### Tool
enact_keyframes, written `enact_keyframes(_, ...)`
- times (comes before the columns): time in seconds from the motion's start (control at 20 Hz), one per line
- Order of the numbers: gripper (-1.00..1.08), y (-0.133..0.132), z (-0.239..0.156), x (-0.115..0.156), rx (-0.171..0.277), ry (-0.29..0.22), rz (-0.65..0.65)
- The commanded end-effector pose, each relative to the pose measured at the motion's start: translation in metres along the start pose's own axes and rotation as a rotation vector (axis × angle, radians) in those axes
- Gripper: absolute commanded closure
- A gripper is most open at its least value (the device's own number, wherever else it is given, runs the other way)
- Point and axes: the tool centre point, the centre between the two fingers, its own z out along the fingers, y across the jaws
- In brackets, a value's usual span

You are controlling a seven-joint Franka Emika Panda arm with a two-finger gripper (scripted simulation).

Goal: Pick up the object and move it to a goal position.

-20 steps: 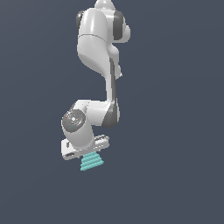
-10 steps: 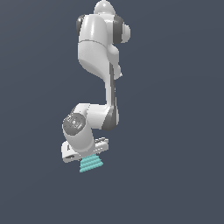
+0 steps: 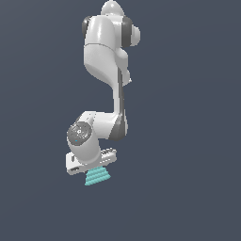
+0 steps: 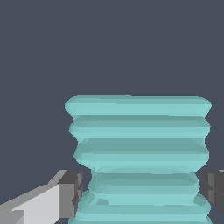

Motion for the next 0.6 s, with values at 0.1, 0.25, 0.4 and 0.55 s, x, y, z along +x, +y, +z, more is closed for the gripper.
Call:
enact_keyframes(0.1,1.08,0.002,-0.0005,-0.0012,-0.002,0.0,0.003)
enact_keyframes(0.25,1.08,0.0007,-0.0017,-0.0027,-0.002,0.0,0.003)
enact_keyframes(0.4,1.08,-0.0019,-0.0037,-0.0053,-0.001,-0.001,0.003)
enact_keyframes(0.55,1.08,-0.0059,-0.0065,-0.0093,-0.001,-0.001,0.002)
